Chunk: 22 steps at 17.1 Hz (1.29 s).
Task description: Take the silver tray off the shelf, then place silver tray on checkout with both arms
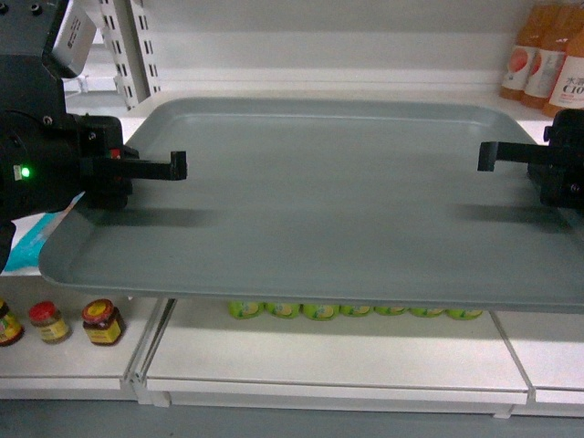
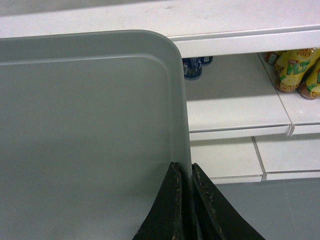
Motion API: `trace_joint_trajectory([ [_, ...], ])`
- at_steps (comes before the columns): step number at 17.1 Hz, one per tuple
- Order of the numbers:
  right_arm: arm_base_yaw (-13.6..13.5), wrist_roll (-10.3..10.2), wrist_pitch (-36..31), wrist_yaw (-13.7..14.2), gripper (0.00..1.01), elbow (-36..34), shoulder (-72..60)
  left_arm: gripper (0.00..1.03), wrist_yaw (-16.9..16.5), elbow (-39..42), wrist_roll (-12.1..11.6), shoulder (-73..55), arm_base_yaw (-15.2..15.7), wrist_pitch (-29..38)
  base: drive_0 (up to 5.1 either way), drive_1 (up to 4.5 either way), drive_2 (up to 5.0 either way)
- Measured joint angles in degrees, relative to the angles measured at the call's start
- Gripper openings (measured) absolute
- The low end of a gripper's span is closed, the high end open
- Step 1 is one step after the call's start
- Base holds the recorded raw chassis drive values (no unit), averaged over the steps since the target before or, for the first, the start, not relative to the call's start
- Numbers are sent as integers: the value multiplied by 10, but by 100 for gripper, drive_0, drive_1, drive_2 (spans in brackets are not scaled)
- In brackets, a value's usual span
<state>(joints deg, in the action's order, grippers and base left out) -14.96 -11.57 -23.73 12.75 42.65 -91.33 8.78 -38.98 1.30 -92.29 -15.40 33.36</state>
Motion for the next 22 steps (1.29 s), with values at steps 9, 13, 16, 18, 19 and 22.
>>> trace_joint_trajectory([
  [9, 0, 0, -3, -1, 3, 0, 1, 4, 0, 0, 0, 1, 0, 1, 3, -421, 427],
  [13, 0, 0, 1, 1, 3, -1, 0, 4, 0, 0, 0, 0, -1, -1, 8, -416, 432],
  [16, 0, 0, -2, 2, 3, -1, 0, 4, 0, 0, 0, 2, -2, 3, 11, -413, 436],
  [18, 0, 0, 2, 0, 3, -1, 0, 4, 0, 0, 0, 1, 0, -4, 10, -414, 435],
  [19, 0, 0, 0, 1, 3, -1, 0, 4, 0, 1, 0, 1, -2, 1, 6, -418, 431],
  [22, 0, 0, -1, 0, 3, -1, 0, 4, 0, 0, 0, 1, -1, 0, 8, -416, 432],
])
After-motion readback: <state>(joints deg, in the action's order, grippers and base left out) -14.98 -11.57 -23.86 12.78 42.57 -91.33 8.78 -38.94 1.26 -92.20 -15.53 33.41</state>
